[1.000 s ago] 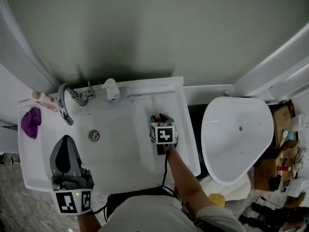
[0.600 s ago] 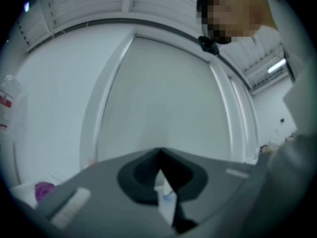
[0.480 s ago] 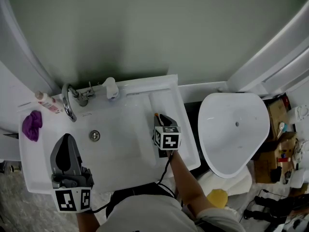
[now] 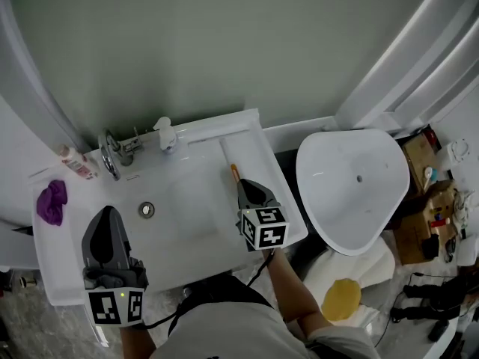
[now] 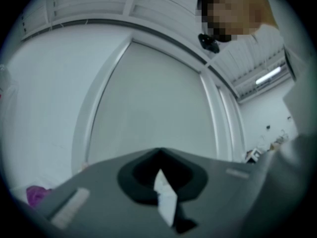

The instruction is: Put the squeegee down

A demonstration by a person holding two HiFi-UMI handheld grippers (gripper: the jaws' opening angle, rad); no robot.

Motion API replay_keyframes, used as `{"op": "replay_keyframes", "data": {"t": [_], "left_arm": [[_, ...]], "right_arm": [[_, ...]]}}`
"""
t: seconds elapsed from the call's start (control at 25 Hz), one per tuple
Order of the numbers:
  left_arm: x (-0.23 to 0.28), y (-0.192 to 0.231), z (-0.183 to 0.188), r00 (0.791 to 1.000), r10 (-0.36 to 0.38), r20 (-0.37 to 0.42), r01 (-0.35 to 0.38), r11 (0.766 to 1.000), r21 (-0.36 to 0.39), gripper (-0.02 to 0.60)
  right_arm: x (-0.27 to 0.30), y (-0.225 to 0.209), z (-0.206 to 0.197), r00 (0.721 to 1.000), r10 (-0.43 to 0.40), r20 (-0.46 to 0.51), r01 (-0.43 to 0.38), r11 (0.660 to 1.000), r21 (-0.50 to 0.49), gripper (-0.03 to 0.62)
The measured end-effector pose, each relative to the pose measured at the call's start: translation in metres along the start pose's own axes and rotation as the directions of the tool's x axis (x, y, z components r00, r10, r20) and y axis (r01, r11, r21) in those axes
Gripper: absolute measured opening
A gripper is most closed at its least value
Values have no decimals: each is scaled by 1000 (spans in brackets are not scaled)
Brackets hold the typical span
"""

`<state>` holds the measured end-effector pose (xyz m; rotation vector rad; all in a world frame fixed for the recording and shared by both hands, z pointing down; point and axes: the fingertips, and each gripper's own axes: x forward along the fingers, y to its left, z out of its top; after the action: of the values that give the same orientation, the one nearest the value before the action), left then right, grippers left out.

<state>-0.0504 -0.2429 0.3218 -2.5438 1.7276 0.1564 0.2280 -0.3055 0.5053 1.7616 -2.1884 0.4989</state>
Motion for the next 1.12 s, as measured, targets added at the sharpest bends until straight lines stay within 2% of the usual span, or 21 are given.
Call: {"op": "replay_keyframes", "data": {"t": [0.36,0.68,1.12], "left_arm": [[-26,-9,17,998,-62,32,63,998,-14,8],[-53,-17,31,992,-113,61,114,993,-19,8],[-87,-19,44,984,-156,92,159,987,-27,8]], "right_arm": [[-79,25,43,985,-24,169,28,999,-24,0],[-143,48,63,961,-39,273,44,999,-15,1],[-210,85,77,911,-55,408,87,994,-61,2]]}}
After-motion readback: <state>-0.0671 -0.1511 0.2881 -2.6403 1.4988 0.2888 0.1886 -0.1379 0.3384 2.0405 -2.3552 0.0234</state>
